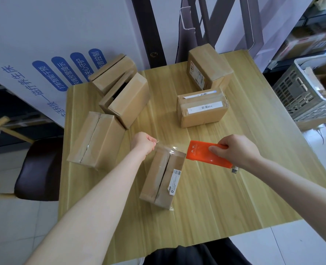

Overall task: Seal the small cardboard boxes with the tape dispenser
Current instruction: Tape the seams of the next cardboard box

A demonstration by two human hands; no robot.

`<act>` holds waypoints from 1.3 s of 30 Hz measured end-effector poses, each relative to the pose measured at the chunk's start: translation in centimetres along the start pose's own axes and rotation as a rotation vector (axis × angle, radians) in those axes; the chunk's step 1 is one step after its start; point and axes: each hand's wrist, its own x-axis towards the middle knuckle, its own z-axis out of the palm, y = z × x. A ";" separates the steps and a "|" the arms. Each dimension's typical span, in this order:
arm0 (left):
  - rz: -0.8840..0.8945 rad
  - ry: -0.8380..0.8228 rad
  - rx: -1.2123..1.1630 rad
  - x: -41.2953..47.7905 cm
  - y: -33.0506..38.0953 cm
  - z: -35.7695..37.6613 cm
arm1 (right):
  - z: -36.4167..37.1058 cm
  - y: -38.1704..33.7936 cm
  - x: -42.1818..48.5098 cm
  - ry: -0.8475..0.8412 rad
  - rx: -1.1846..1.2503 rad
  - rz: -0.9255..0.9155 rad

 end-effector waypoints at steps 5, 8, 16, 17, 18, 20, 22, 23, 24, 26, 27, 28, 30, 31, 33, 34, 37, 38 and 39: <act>0.009 0.012 0.072 -0.2 -1.0 1.5 | 0.4 -0.1 0.2 0.019 -0.007 0.014; -0.028 -0.031 0.125 0.0 -1.3 1.8 | 0.6 -0.1 0.3 0.005 0.009 0.025; 0.283 0.350 0.123 -2.4 -2.0 2.8 | 1.1 -0.1 -0.1 0.020 0.005 0.031; 0.304 0.293 0.149 -3.0 -2.1 3.9 | 1.1 -0.1 -0.2 0.019 0.006 0.031; 0.289 0.242 0.186 -3.6 -2.0 4.8 | 1.1 -0.1 -0.3 0.014 0.006 0.030; 0.221 0.239 0.269 -4.1 -2.3 5.9 | 0.9 0.1 -0.5 -0.002 0.011 0.022; 0.197 0.285 0.328 -3.9 -2.7 6.2 | 0.6 0.4 -0.6 -0.032 0.041 0.017; 0.191 0.297 0.351 -3.8 -2.8 6.2 | 0.5 0.5 -0.7 -0.045 0.070 0.016; 0.187 0.307 0.369 -3.6 -2.9 6.2 | 0.4 0.8 -0.7 -0.057 0.108 0.018; 0.182 0.330 0.390 -3.3 -2.8 6.3 | 0.2 1.2 -1.0 -0.080 0.175 0.022; 0.182 0.337 0.395 -3.2 -2.8 6.3 | 0.2 1.4 -1.1 -0.090 0.195 0.019; 0.185 0.341 0.396 -3.2 -2.8 6.4 | 0.3 1.7 -1.2 -0.091 0.205 0.012; 0.196 0.339 0.403 -3.2 -2.9 6.3 | 0.5 2.3 -1.5 -0.081 0.222 -0.012; 0.198 0.335 0.410 -3.2 -2.9 6.3 | 0.5 2.6 -1.6 -0.079 0.235 -0.024; 0.197 0.333 0.424 -3.3 -2.9 6.3 | 0.6 3.1 -1.8 -0.083 0.244 -0.042; 0.198 0.336 0.427 -3.3 -2.9 6.3 | 0.6 3.2 -1.7 -0.084 0.238 -0.048; 0.205 0.348 0.416 -3.5 -2.7 6.4 | 0.7 2.8 -1.7 -0.071 0.155 -0.058; 0.203 0.351 0.416 -3.5 -2.7 6.4 | 0.6 2.3 -1.6 -0.068 0.105 -0.056; 0.199 0.354 0.417 -3.5 -2.8 6.4 | 0.5 1.7 -1.4 -0.071 0.043 -0.059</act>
